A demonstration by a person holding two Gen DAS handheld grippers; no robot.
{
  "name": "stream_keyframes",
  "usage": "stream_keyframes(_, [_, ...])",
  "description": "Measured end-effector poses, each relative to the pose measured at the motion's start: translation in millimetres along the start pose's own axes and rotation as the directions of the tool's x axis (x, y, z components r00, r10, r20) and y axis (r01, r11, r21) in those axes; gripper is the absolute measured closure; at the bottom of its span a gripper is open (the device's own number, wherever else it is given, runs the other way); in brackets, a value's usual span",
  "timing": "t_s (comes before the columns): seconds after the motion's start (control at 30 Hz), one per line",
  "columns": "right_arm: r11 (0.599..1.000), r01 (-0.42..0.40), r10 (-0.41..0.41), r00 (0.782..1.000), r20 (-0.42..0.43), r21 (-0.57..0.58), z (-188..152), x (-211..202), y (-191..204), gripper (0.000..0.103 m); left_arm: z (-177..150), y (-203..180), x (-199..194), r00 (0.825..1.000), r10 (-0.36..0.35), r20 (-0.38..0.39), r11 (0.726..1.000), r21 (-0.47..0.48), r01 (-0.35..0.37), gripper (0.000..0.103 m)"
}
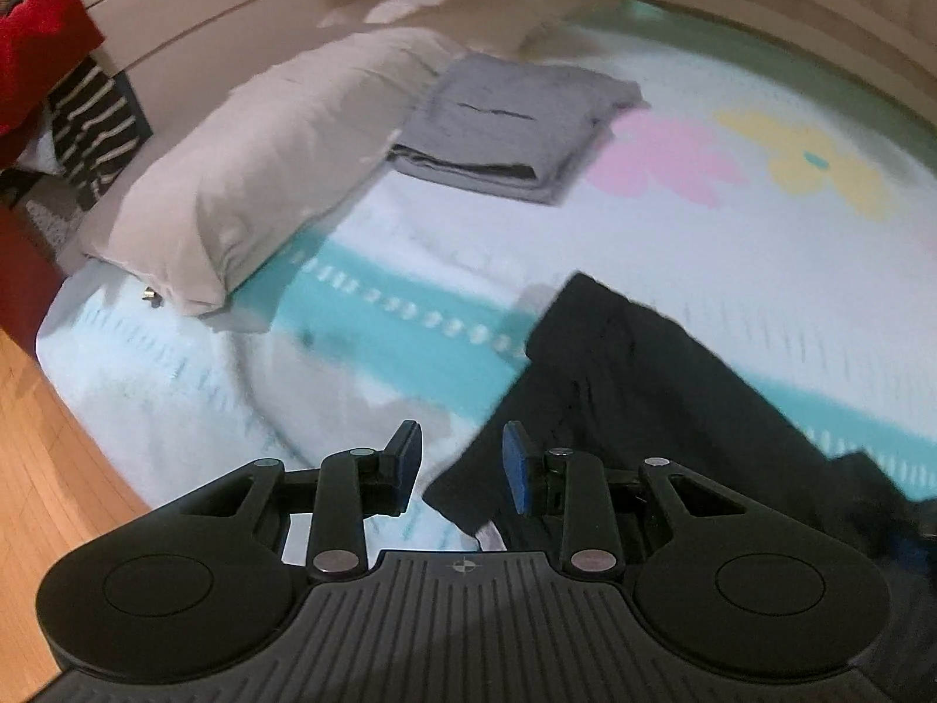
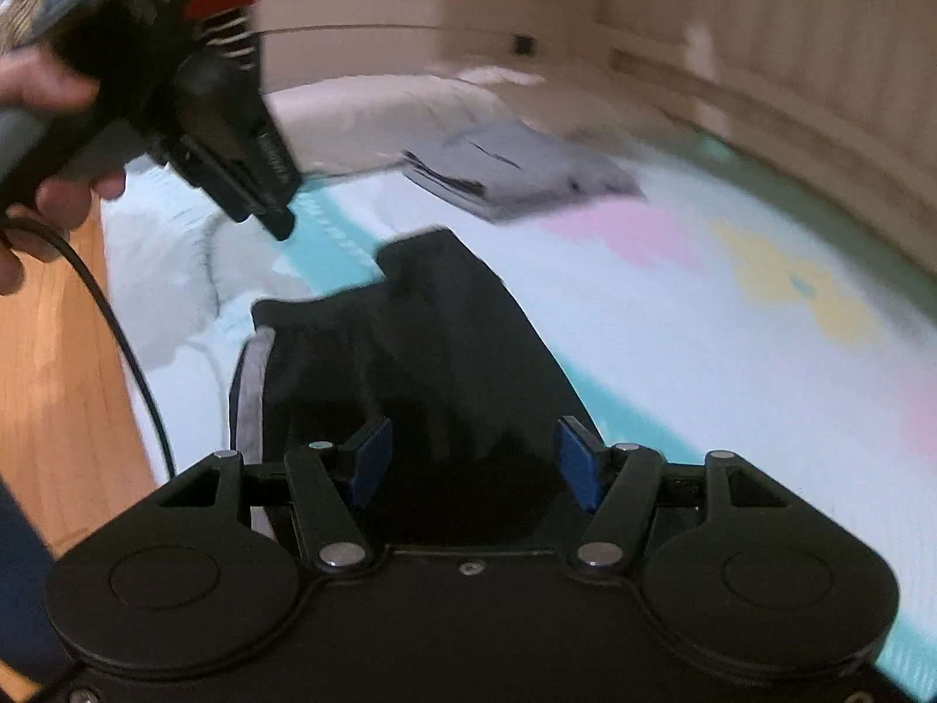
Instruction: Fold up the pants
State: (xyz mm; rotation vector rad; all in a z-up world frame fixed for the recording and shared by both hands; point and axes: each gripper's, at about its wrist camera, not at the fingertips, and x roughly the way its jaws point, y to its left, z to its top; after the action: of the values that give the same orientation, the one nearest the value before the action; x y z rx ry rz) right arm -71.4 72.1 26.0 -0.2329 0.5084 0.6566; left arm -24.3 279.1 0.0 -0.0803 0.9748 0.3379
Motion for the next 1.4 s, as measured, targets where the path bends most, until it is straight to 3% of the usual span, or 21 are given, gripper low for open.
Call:
stream_keyframes(0.2, [0.992, 0.011, -0.009, 1.0, 0.018, -0.125, 22, 43, 33, 0.037, 7, 12, 1, 1.0, -0.006, 0.026, 0.999, -0.036, 0.007, 0.073])
stream_keyframes(0.3, [0.99, 0.001, -0.002, 1.0, -0.002, -0.142, 25, 65, 42, 0.045, 6, 13, 1, 1.0, -0.017, 0.024, 0.999, -0.035, 0.018, 0.073])
stream_keyframes(0.33, [0.989, 0.004, -0.006, 1.0, -0.013, -0.146, 25, 71, 44, 0.06, 6, 13, 1, 1.0, -0.02, 0.024, 0.999, -0.034, 0.021, 0.073])
stream_keyframes(0.37, [0.99, 0.007, -0.011, 1.0, -0.028, -0.143, 25, 77, 44, 0.082, 6, 14, 1, 0.999, -0.022, 0.025, 0.999, -0.034, 0.023, 0.073])
stream_keyframes(0.47, [0.997, -0.002, -0.002, 0.999, -0.048, -0.084, 25, 84, 35, 0.098, 6, 16, 0, 0.999, -0.024, 0.033, 0.999, -0.038, 0.026, 0.073])
stream_keyframes(0.67, [0.998, -0.044, 0.043, 0.999, 0.026, 0.046, 38, 52, 7, 0.099, 6, 22, -1, 0.999, -0.015, 0.048, 0.999, -0.048, 0.018, 0.073])
stream_keyframes(0.77, [0.994, -0.104, 0.102, 0.993, 0.064, 0.029, 42, 24, 11, 0.099, 7, 26, -5, 0.998, 0.002, 0.07, 0.998, -0.071, 0.003, 0.073])
stream_keyframes(0.87, [0.988, -0.152, 0.152, 0.988, 0.027, -0.015, 32, 14, 31, 0.099, 8, 26, -9, 0.996, 0.011, 0.089, 0.998, -0.067, -0.005, 0.073])
stream_keyframes(1.0, [0.974, -0.222, 0.218, 0.973, -0.072, -0.05, 2, 30, 70, 0.098, 3, 8, 0, 0.998, -0.011, 0.055, 1.0, 0.02, 0.01, 0.073])
stream_keyframes(1.13, [0.953, -0.297, 0.284, 0.943, -0.176, -0.054, -27, 49, 97, 0.099, -6, -24, 19, 1.0, -0.018, 0.001, 0.989, 0.15, 0.018, 0.073])
stream_keyframes(1.23, [0.952, -0.3, 0.289, 0.945, -0.152, -0.057, -36, 40, 96, 0.097, -10, -44, 33, 0.997, -0.06, -0.043, 0.975, 0.213, 0.068, 0.073])
stream_keyframes(1.3, [0.955, -0.298, 0.294, 0.948, -0.123, -0.013, -36, 25, 78, 0.091, -14, -53, 41, 0.993, -0.087, -0.082, 0.968, 0.229, 0.104, 0.073])
stream_keyframes(1.4, [0.961, -0.277, 0.278, 0.956, -0.09, 0.019, -35, -2, 36, 0.088, -23, -64, 54, 0.991, -0.063, -0.122, 0.956, 0.276, 0.094, 0.073])
